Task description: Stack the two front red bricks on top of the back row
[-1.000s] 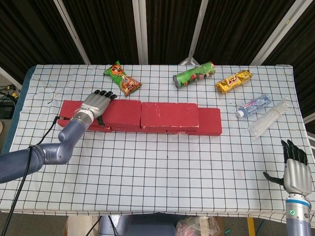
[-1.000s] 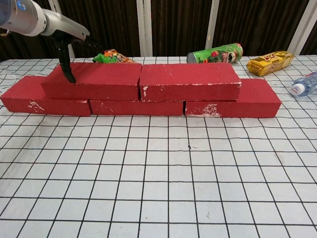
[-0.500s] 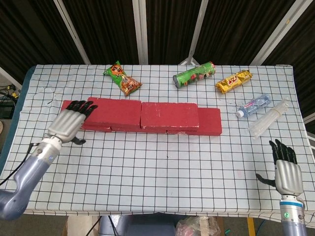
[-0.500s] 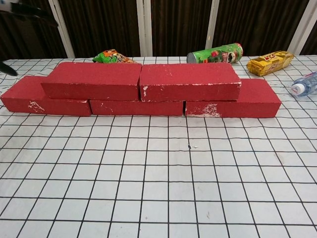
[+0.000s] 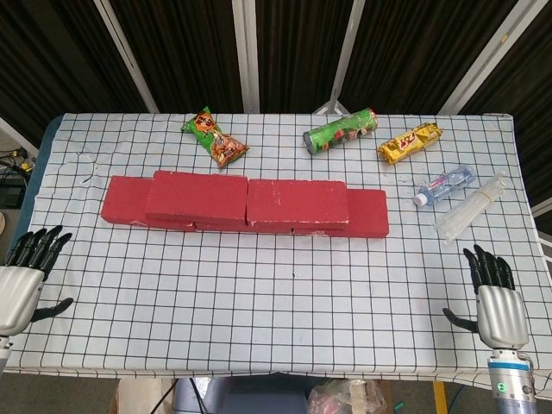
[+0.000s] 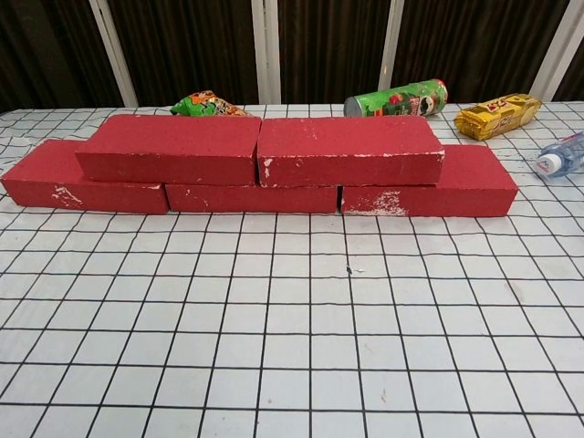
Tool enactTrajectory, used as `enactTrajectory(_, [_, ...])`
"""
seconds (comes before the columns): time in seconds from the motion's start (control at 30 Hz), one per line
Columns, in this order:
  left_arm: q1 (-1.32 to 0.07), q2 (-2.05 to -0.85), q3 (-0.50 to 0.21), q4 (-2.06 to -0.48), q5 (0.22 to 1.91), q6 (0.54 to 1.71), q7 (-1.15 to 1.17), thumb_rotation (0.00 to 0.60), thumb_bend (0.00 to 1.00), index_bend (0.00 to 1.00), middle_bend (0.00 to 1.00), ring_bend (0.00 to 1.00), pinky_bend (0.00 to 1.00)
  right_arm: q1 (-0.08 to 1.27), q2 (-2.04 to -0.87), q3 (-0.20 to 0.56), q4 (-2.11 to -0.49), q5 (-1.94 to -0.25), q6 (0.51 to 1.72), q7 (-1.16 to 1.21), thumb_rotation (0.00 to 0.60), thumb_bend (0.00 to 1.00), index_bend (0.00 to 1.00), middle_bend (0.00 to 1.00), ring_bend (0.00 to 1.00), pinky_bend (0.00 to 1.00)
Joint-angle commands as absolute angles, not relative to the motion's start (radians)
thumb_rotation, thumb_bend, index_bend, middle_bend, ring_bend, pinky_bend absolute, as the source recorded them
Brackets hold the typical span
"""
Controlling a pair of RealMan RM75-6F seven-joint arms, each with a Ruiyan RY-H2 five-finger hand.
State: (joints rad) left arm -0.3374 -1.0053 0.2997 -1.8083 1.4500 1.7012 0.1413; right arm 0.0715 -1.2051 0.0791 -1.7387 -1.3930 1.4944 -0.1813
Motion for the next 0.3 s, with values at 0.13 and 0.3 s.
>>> enactTrajectory(0.13, [-0.242, -1.098, 0.269, -1.672, 1.523, 1.732, 0.079, 0.6, 0.0, 0.09, 0.0, 0.0, 0.0, 0.06, -1.198, 0.077, -1.751, -1.411, 1.515, -0.179, 0.6, 0.13, 0.06, 0.0, 0.0, 0.0])
enactTrajectory(0.3, [-0.208, -1.136, 0.234, -1.61, 1.543, 1.724, 0.046, 0.6, 0.0, 0.09, 0.0, 0.0, 0.0, 0.055, -1.196, 0.076, -1.755, -1.418, 1.52, -0.182, 0.6, 0.13, 0.06, 0.0, 0.0, 0.0])
